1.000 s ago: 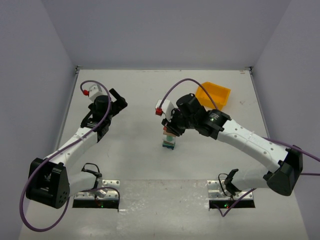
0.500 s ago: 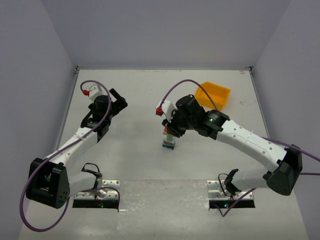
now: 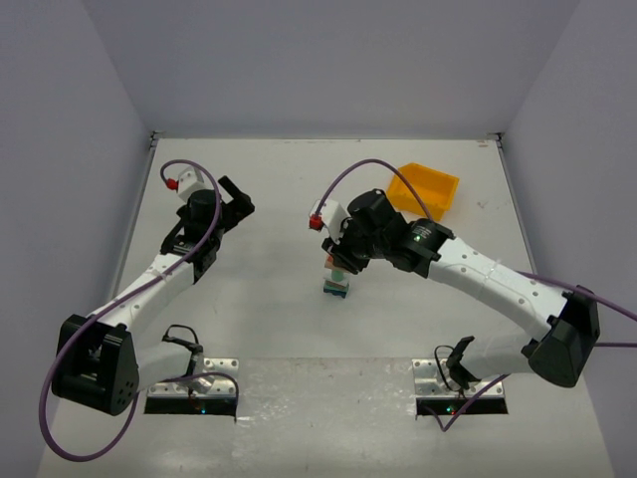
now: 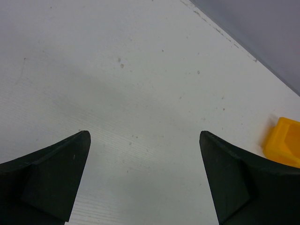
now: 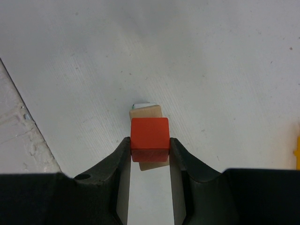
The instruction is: Build the wood block tower
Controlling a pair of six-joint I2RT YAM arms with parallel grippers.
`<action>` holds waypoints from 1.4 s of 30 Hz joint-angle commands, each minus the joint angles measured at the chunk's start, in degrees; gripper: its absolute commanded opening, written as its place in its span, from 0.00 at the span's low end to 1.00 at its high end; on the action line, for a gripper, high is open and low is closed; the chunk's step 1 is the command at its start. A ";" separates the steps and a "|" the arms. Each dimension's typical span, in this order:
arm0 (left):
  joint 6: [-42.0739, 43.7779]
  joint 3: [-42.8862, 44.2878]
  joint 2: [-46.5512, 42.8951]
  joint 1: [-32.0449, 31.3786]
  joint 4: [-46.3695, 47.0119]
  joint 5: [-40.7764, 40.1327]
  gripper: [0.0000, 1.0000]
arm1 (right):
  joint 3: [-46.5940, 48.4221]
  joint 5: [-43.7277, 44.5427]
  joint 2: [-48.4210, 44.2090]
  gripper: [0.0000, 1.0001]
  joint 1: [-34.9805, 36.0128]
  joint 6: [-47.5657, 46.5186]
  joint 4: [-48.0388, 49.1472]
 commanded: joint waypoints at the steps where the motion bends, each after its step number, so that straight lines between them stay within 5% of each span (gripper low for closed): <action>1: 0.72 -0.33 -1.07 0.01 2.53 0.43 1.00 | -0.18 0.28 0.42 0.30 0.16 0.52 1.41; 42: 1.34 -0.45 -0.89 0.01 3.41 2.05 1.00 | 0.08 0.97 1.56 0.45 0.16 0.60 1.23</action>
